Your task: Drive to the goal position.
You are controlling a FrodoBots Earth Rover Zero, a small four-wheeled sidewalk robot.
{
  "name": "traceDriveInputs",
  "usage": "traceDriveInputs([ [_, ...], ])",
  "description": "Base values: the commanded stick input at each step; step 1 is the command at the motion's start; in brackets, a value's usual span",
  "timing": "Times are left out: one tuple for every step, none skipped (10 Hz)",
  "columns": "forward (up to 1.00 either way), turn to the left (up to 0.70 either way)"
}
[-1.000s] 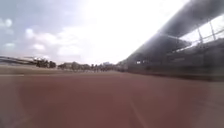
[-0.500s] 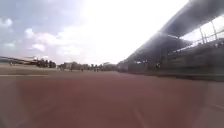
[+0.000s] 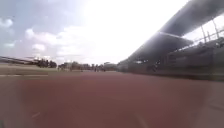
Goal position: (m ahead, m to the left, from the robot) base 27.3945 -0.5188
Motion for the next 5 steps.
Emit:
traceDriveInputs([
  [0.7,0.0],
  [0.7,0.0],
  [0.7,0.0],
  [0.7,0.0],
  [0.7,0.0],
])
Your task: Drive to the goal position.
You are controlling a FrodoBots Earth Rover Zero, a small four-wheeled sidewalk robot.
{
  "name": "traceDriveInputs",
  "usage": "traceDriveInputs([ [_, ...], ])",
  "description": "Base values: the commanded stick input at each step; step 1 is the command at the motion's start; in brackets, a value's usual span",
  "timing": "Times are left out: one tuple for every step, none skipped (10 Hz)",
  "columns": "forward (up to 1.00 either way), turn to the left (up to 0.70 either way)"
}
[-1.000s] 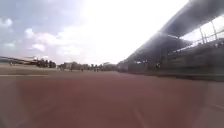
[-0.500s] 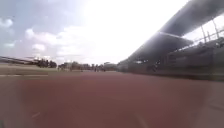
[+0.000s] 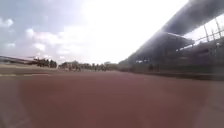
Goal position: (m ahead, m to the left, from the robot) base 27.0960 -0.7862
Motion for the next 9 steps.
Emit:
traceDriveInputs([
  [0.7,0.0],
  [0.7,0.0],
  [0.7,0.0],
  [0.7,0.0],
  [0.7,0.0],
  [0.7,0.0],
  [0.7,0.0],
  [0.7,0.0],
  [0.7,0.0],
])
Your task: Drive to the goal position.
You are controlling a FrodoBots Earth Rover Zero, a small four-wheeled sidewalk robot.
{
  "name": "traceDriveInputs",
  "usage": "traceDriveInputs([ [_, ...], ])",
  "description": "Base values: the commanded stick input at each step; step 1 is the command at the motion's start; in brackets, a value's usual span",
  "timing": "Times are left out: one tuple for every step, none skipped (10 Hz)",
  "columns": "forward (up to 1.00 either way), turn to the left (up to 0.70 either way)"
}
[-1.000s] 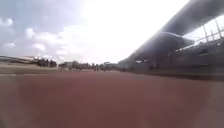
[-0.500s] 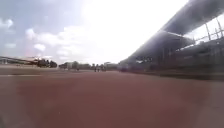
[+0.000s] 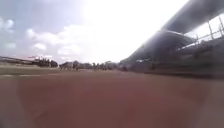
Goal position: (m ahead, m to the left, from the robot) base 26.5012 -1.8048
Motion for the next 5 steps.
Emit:
traceDriveInputs([
  [0.7,0.0],
  [0.7,0.0],
  [0.7,0.0],
  [0.7,0.0],
  [0.7,0.0],
])
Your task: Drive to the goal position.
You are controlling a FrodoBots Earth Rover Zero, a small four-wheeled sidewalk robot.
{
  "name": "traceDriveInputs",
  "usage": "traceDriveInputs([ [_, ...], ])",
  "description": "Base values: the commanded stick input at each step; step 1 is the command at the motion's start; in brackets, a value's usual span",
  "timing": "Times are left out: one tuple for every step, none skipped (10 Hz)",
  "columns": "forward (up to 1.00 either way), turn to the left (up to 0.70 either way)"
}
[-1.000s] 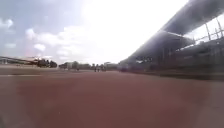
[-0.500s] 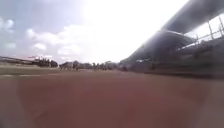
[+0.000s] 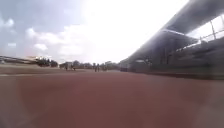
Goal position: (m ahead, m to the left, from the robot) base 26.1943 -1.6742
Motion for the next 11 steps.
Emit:
traceDriveInputs([
  [0.7,0.0],
  [0.7,0.0],
  [0.7,0.0],
  [0.7,0.0],
  [0.7,0.0],
  [0.7,0.0],
  [0.7,0.0],
  [0.7,0.0],
  [0.7,0.0],
  [0.7,0.0],
  [0.7,0.0],
])
